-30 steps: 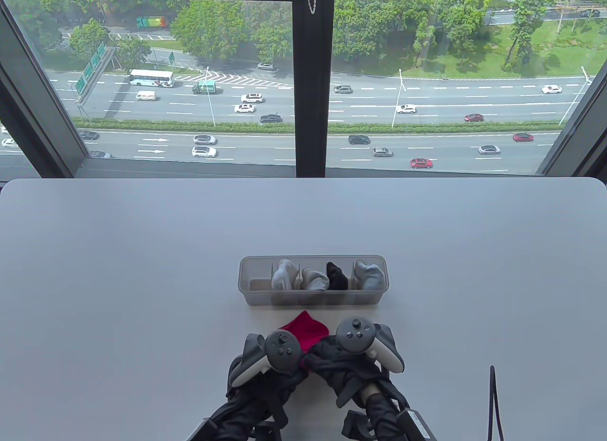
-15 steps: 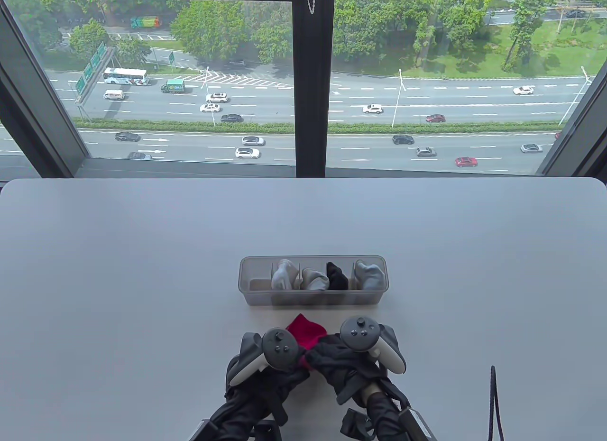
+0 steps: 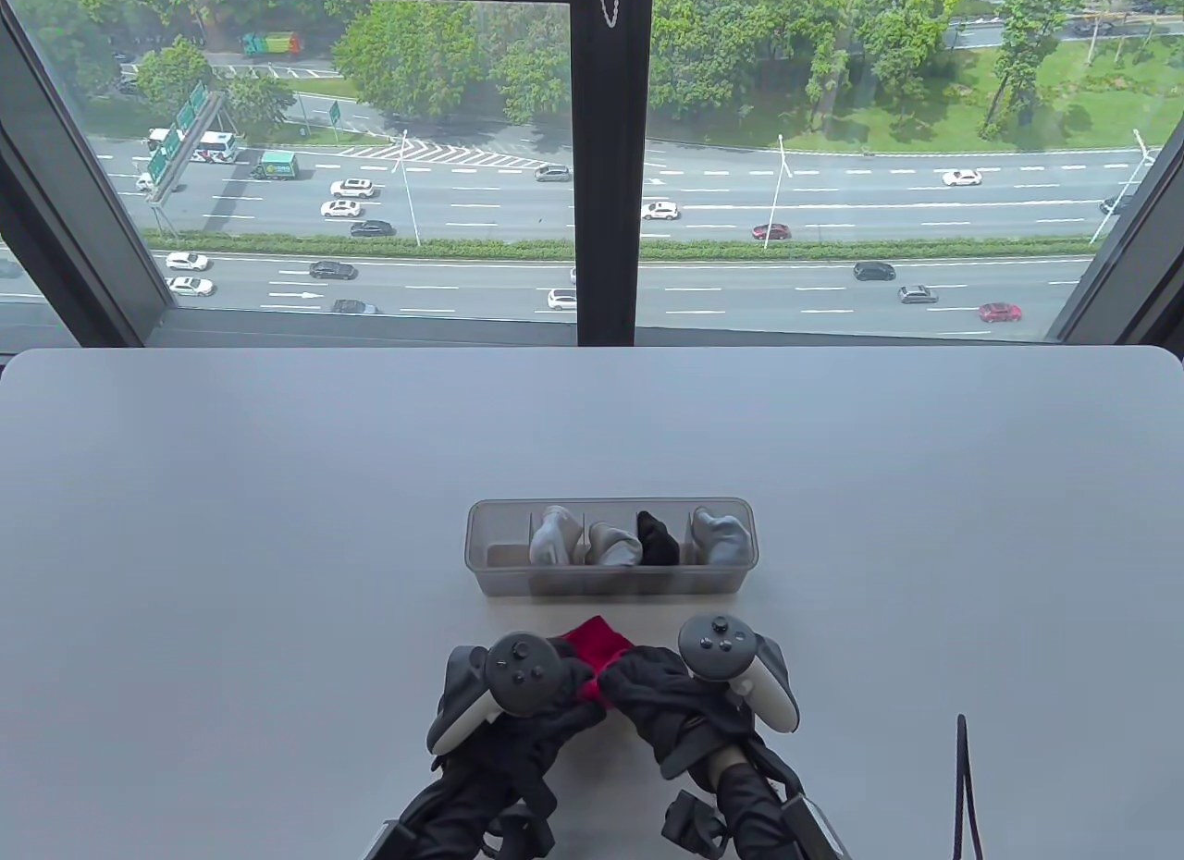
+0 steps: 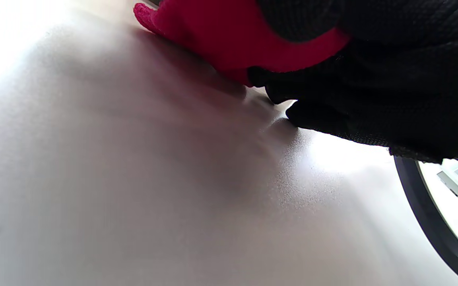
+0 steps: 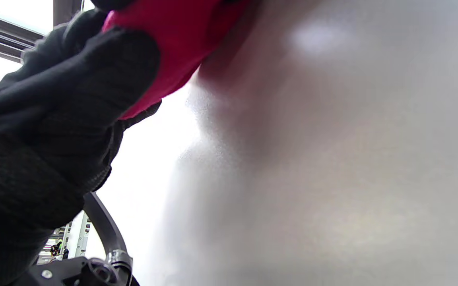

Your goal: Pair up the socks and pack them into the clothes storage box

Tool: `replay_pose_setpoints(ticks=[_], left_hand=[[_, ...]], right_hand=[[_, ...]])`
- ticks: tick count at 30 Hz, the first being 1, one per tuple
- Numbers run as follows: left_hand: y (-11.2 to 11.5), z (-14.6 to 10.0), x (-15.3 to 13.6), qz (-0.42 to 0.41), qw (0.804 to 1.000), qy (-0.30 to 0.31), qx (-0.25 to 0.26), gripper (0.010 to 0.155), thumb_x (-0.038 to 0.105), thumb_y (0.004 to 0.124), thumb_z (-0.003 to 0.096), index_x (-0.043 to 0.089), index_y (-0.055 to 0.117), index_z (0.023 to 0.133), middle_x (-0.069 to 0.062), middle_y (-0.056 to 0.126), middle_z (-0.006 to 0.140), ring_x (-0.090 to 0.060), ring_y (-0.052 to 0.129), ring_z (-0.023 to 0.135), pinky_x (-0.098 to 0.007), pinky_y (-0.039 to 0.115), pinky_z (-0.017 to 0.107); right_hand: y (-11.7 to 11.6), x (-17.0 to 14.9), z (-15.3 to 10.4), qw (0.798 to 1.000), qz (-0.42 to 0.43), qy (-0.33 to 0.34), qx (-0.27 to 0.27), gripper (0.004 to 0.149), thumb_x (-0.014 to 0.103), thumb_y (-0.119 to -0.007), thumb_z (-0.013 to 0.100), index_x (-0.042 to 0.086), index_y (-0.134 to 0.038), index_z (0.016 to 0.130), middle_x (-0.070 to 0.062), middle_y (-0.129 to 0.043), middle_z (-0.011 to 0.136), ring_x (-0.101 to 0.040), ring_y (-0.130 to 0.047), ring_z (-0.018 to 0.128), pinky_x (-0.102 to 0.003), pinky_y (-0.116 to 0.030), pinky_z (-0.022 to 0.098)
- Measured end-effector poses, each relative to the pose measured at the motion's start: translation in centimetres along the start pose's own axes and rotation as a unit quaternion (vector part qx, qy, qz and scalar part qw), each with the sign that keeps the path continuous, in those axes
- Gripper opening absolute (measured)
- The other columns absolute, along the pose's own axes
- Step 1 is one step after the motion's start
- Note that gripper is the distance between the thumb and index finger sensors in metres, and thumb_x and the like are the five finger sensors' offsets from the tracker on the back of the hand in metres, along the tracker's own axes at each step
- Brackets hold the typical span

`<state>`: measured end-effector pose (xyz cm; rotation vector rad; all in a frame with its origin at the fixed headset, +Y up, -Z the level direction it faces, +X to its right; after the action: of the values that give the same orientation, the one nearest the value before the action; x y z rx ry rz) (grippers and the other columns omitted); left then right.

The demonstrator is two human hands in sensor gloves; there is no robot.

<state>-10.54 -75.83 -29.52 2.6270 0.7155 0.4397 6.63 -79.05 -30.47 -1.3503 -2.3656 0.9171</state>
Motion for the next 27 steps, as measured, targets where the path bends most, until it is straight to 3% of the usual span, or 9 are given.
replay_pose_setpoints(ticks=[2, 6, 10, 13, 16, 20, 21, 23, 27], left_hand=[[0.4, 0.1, -0.1, -0.004, 1.0, 0.001, -0.029, 0.048, 0.032, 0.063, 0.0572, 0.002, 0.061, 0.094, -0.022, 0.038, 0.115, -0.052, 0.033, 0.106, -0.071, 0.033, 0.076], [1.0, 0.2, -0.4, -0.007, 0.997, -0.006, -0.083, 0.052, 0.037, 0.056, 0.0576, 0.0, 0.054, 0.093, -0.025, 0.027, 0.114, -0.054, 0.025, 0.105, -0.071, 0.028, 0.075], [0.9, 0.0, 0.0, 0.027, 0.997, -0.016, -0.071, 0.06, 0.042, 0.07, 0.0526, 0.004, 0.048, 0.094, -0.023, 0.019, 0.114, -0.052, 0.02, 0.106, -0.072, 0.025, 0.076], [0.5, -0.1, 0.3, 0.032, 0.999, -0.011, -0.038, 0.073, 0.039, 0.072, 0.0532, 0.018, 0.027, 0.106, -0.023, 0.014, 0.115, -0.051, 0.023, 0.107, -0.072, 0.028, 0.076], [0.1, -0.3, 0.8, 0.033, 0.999, 0.002, 0.006, 0.055, 0.034, 0.072, 0.0544, 0.006, 0.062, 0.101, -0.022, 0.041, 0.116, -0.053, 0.042, 0.105, -0.071, 0.039, 0.076], [0.1, -0.3, 0.5, 0.033, 0.999, 0.0, -0.011, 0.048, 0.034, 0.065, 0.0557, 0.003, 0.064, 0.091, -0.022, 0.05, 0.111, -0.052, 0.05, 0.103, -0.069, 0.046, 0.075], [0.1, -0.3, 0.5, 0.032, 0.999, 0.0, -0.011, 0.047, 0.035, 0.066, 0.0555, 0.002, 0.064, 0.09, -0.022, 0.048, 0.111, -0.052, 0.05, 0.102, -0.069, 0.046, 0.074], [0.2, -0.4, 0.3, 0.035, 0.999, -0.007, -0.021, 0.048, 0.037, 0.068, 0.0534, 0.004, 0.063, 0.088, -0.023, 0.045, 0.111, -0.052, 0.048, 0.102, -0.07, 0.045, 0.075], [0.0, -0.5, 1.0, 0.067, 0.998, -0.019, 0.001, 0.059, 0.039, 0.073, 0.0519, 0.006, 0.051, 0.096, -0.023, 0.033, 0.113, -0.051, 0.043, 0.105, -0.069, 0.043, 0.075]], right_hand=[[0.0, 0.1, -0.1, 1.0, -0.024, 0.004, 0.001, 0.067, 0.048, -0.059, 0.058, 0.027, -0.026, 0.113, -0.026, -0.015, 0.114, -0.047, 0.002, 0.099, -0.061, -0.007, 0.071], [0.3, 0.6, -0.2, 0.999, -0.045, 0.004, -0.026, 0.047, 0.042, -0.061, 0.06, 0.02, -0.059, 0.101, -0.023, -0.026, 0.114, -0.046, -0.005, 0.102, -0.064, -0.014, 0.073], [0.2, 1.0, -0.2, 0.999, -0.025, 0.015, -0.026, 0.046, 0.041, -0.056, 0.061, 0.012, -0.062, 0.096, -0.023, -0.027, 0.113, -0.045, -0.005, 0.102, -0.064, -0.014, 0.073], [0.1, 0.8, -0.2, 1.0, -0.009, 0.014, -0.022, 0.046, 0.041, -0.052, 0.063, 0.008, -0.064, 0.092, -0.024, -0.031, 0.112, -0.046, -0.007, 0.102, -0.064, -0.015, 0.072], [0.4, 0.9, -0.3, 0.999, 0.001, 0.012, -0.034, 0.047, 0.042, -0.05, 0.064, 0.007, -0.066, 0.091, -0.025, -0.034, 0.111, -0.046, -0.009, 0.102, -0.065, -0.016, 0.072], [0.1, 1.4, -0.6, 0.998, -0.049, 0.035, -0.027, 0.068, 0.05, -0.06, 0.058, 0.02, -0.032, 0.113, -0.026, -0.017, 0.115, -0.048, -0.002, 0.1, -0.066, -0.014, 0.072], [0.0, 1.5, -0.6, 0.998, -0.054, 0.034, -0.027, 0.061, 0.048, -0.062, 0.058, 0.026, -0.039, 0.11, -0.025, -0.018, 0.116, -0.047, -0.003, 0.101, -0.066, -0.014, 0.072], [0.2, 2.0, -0.6, 0.997, -0.051, 0.037, -0.043, 0.05, 0.043, -0.063, 0.059, 0.023, -0.053, 0.104, -0.022, -0.022, 0.116, -0.045, -0.005, 0.102, -0.065, -0.015, 0.073], [0.5, 1.8, -0.7, 0.998, -0.02, 0.04, -0.044, 0.046, 0.043, -0.056, 0.063, 0.014, -0.061, 0.098, -0.022, -0.026, 0.115, -0.045, -0.005, 0.102, -0.065, -0.015, 0.073]])
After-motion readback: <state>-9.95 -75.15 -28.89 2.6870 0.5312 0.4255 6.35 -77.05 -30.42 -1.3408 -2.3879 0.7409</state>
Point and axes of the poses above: the tracker on the back of each hand, its own x axis roughly to the thumb side, its own z axis roughly from the wrist to the fingertips, y = z × x, the point moved 2 cm from there along z, roughly from the wrist to the fingertips
